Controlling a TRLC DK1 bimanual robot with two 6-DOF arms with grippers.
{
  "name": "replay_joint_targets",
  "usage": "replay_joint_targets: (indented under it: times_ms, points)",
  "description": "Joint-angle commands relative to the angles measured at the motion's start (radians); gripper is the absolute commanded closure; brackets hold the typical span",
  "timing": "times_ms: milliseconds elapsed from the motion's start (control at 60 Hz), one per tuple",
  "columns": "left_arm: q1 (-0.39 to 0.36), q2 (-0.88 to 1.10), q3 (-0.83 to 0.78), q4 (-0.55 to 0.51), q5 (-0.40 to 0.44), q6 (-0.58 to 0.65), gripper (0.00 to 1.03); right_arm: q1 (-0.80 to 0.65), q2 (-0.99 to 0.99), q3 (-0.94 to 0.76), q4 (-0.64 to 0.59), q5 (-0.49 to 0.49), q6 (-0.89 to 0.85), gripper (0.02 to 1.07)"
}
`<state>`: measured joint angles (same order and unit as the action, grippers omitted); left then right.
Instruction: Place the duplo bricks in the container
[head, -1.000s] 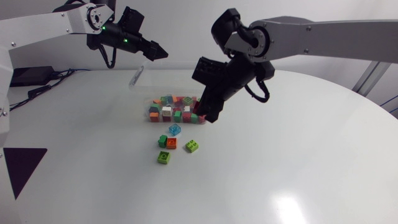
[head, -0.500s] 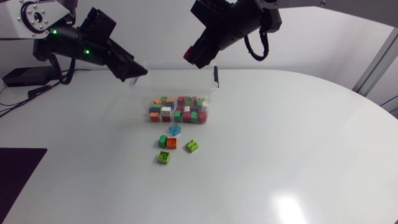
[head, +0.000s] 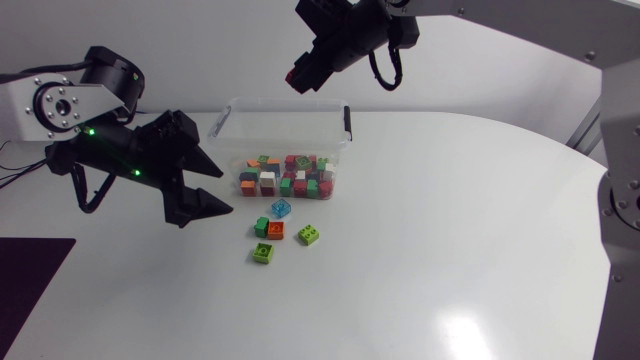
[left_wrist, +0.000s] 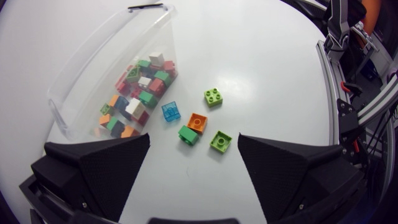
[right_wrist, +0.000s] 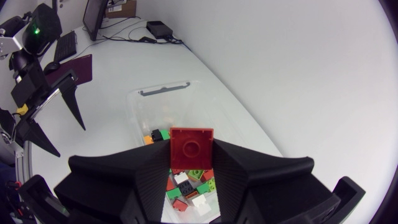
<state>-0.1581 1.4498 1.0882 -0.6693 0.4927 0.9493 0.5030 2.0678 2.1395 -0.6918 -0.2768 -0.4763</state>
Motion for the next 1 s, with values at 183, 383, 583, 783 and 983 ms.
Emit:
replay_joint_targets:
  times_ms: [183, 383, 583, 783, 983]
  points:
    - [-0.055, 0.015, -0.102, -0.001, -0.029, 0.123, 0.05, -0.003, 0.086, 0.013, 0.044, 0.087, 0.045, 0.39]
    - [-0.084, 0.057, -0.171, 0.086, -0.057, 0.189, 0.05, 0.005, 0.107, 0.033, 0.044, 0.125, 0.061, 0.07]
    - [-0.12, 0.096, -0.214, 0.134, -0.059, 0.278, 0.05, 0.008, -0.028, -0.082, 0.038, 0.119, 0.054, 0.07]
    - [-0.153, 0.173, -0.209, 0.183, -0.069, 0.345, 0.05, 0.014, -0.195, -0.342, 0.087, 0.097, 0.018, 0.07]
    - [-0.164, 0.276, -0.137, 0.183, -0.077, 0.382, 0.06, 0.028, -0.314, -0.547, 0.143, 0.073, 0.002, 0.07]
